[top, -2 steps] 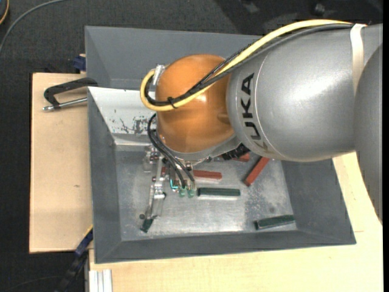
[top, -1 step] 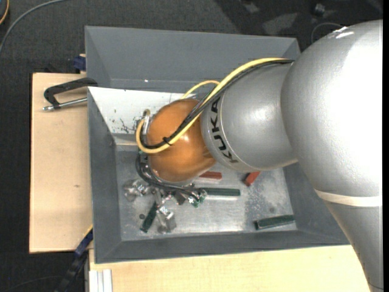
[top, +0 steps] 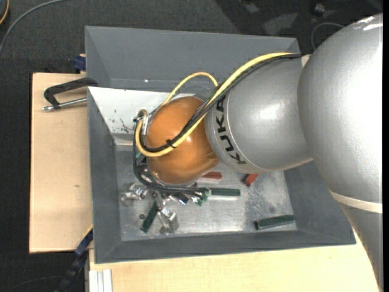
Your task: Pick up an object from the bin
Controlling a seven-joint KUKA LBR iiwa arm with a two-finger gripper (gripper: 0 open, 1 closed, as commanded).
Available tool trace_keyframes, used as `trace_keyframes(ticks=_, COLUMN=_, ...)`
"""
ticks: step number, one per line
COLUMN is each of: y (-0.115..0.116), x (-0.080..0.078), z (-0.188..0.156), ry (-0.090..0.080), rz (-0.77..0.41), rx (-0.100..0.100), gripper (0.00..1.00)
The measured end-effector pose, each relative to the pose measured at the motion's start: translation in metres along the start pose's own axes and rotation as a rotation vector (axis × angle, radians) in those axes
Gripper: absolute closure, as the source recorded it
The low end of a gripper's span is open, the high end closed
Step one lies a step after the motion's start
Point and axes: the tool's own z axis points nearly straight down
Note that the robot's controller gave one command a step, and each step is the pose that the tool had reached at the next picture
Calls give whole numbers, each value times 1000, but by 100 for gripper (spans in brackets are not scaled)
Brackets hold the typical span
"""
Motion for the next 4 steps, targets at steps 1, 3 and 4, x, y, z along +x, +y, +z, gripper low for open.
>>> trace_keyframes(ticks=1, y=-8, x=0, z=-17, ry=-2, rz=-179, rx=1, gripper=0)
trace_keyframes(ticks=3, y=0, x=-5, z=32, ry=3, rz=-412, rx=-3, gripper=0)
trace_keyframes(ticks=4, y=-1, x=-5, z=32, ry=3, rz=-411, rx=-3, gripper=100)
